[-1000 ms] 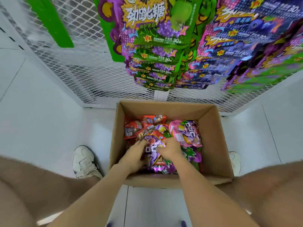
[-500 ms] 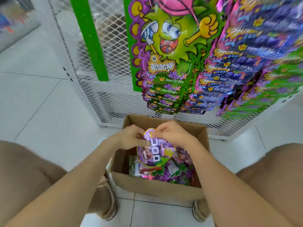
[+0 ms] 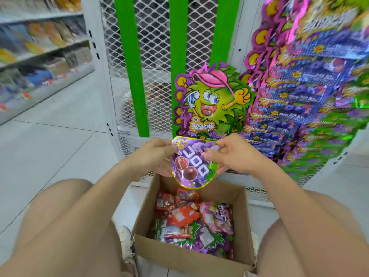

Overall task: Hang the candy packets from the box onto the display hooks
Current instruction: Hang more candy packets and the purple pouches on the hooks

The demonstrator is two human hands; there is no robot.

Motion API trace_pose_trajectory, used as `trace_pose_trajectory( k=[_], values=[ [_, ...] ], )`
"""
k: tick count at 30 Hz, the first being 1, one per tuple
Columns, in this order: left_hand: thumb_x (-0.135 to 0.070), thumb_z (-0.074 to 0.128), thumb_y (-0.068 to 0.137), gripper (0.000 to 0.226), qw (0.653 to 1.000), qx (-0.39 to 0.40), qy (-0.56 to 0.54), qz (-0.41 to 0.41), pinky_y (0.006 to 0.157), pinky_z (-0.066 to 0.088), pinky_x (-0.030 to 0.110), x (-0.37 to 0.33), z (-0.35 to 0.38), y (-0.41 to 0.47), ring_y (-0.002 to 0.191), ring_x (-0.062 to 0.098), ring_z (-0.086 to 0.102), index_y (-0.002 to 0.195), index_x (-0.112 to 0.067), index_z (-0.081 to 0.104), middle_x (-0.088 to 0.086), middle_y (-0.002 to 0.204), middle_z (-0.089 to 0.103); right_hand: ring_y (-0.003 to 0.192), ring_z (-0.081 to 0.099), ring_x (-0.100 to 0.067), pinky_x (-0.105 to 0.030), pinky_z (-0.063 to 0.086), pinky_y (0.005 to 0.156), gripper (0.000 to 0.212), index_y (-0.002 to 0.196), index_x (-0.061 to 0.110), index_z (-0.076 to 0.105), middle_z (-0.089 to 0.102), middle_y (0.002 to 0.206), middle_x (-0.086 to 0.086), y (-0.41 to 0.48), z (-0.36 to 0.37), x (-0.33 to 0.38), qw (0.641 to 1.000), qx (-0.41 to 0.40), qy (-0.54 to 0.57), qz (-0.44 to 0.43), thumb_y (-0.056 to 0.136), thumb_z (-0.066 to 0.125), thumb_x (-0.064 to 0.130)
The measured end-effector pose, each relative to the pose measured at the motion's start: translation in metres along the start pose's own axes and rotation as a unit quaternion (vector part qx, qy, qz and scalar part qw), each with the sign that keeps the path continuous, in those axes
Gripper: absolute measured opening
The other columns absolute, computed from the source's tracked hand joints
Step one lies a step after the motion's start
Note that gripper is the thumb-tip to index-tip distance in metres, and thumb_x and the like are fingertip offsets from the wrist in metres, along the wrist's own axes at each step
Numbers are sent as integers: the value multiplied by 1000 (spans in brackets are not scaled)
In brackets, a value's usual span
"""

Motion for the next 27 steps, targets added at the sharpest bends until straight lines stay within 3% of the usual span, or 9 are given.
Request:
trace_pose_trajectory(
  k=[3,7,10,15,17,18,22,25,27],
  values=[
    [-22,62,105,23,1000,-30,-9,3,74,67,41,-9,-3,-1,77,29,76,111,-4,76,12,94,81,64,68,-20,-46,66,66,24,87,8,79,75,81,-22,2,-7,6,997,-79,25,-14,90,83,31],
    [-21,69,102,23,999,-19,-24,19,70,65,34,-14,-10,-6,82,30,80,104,-1,80,18,98,82,67,65,0,-35,61,63,21,93,21,76,79,84,12,4,1,17,995,-74,39,-54,106,61,28],
    [-19,72,100,21,999,-16,-18,31,72,65,31,-15,-13,-5,86,27,80,106,0,79,17,99,82,74,61,-7,-36,52,67,29,89,27,77,76,85,4,7,8,20,994,-78,29,-76,109,57,31],
    [-3,79,93,6,990,-45,33,129,68,58,21,-18,-11,-5,75,14,74,99,-2,79,14,89,82,74,54,-12,-32,41,70,26,92,11,80,73,77,-15,11,15,24,986,-103,83,-100,96,73,37],
    [-10,79,94,8,990,-38,47,129,68,58,25,-16,-10,-7,77,17,73,96,-3,78,15,90,81,67,52,-13,-29,40,64,9,88,23,82,66,67,-13,11,17,28,976,-150,118,-106,95,77,21],
    [-14,79,95,12,991,-39,39,121,68,59,28,-13,-11,-7,78,19,74,97,-3,77,15,93,81,66,54,-13,-28,41,64,17,86,28,81,66,67,-14,11,21,32,970,-173,131,-113,95,76,15],
    [-19,74,100,14,990,-81,-14,112,71,66,45,-4,-24,-7,83,25,75,104,-5,72,17,104,79,96,73,-14,-33,57,86,17,108,23,76,79,101,1,19,47,43,963,-155,189,-111,100,68,10],
    [-20,71,103,13,990,-99,0,100,68,61,33,0,-43,-1,80,14,73,106,-7,72,13,103,79,103,70,-16,-40,55,93,12,111,22,74,76,103,3,32,56,44,973,-148,93,-147,104,65,19],
    [-28,70,103,17,968,-181,141,103,77,55,34,4,-69,16,83,9,70,108,-12,73,6,102,78,94,70,-18,-43,55,88,13,110,23,74,76,96,5,43,63,36,975,-161,-30,-150,101,67,29]
  ],
)
Point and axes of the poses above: each hand's wrist, its own y-axis towards the middle knuckle, its own z-axis out of the palm, x = y × z, the point moved 5 cm from there along y, towards the middle knuckle
